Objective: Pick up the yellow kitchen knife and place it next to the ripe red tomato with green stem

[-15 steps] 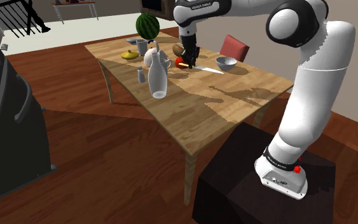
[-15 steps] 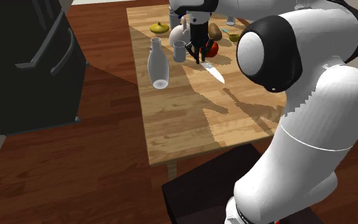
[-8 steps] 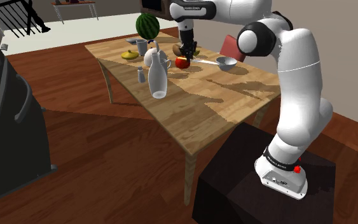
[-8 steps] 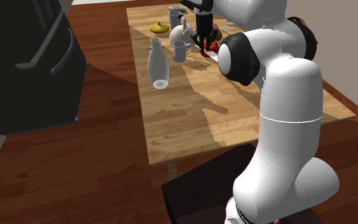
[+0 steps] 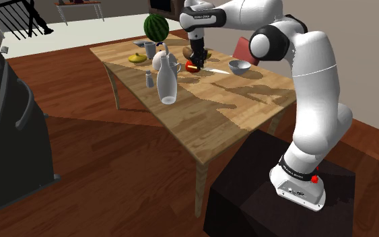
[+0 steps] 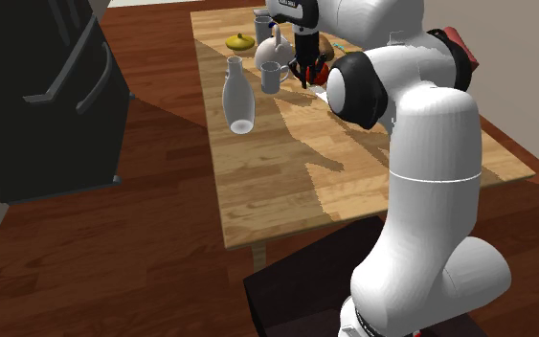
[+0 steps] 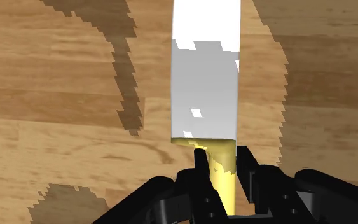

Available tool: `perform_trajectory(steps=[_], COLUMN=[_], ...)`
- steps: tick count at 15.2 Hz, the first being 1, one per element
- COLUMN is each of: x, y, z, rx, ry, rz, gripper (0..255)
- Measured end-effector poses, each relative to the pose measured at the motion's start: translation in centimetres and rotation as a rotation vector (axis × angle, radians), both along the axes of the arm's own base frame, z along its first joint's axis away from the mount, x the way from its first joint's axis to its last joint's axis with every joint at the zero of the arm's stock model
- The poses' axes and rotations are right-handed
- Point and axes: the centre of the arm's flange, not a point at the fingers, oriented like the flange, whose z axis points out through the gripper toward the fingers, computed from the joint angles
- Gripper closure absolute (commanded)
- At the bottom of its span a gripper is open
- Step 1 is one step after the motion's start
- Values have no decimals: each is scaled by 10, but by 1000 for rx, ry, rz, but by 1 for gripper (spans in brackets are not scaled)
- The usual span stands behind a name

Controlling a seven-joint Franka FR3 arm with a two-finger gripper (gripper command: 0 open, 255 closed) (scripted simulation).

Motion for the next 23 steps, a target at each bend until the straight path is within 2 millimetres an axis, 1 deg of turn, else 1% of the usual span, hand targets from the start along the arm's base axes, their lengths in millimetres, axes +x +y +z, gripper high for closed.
perform_trajectory(steps=[19, 23], x=[-1, -1], y=[-1, -1], z=[-101, -107], rx=[0, 0], ry=[0, 0], rz=[0, 0], gripper=[255, 255])
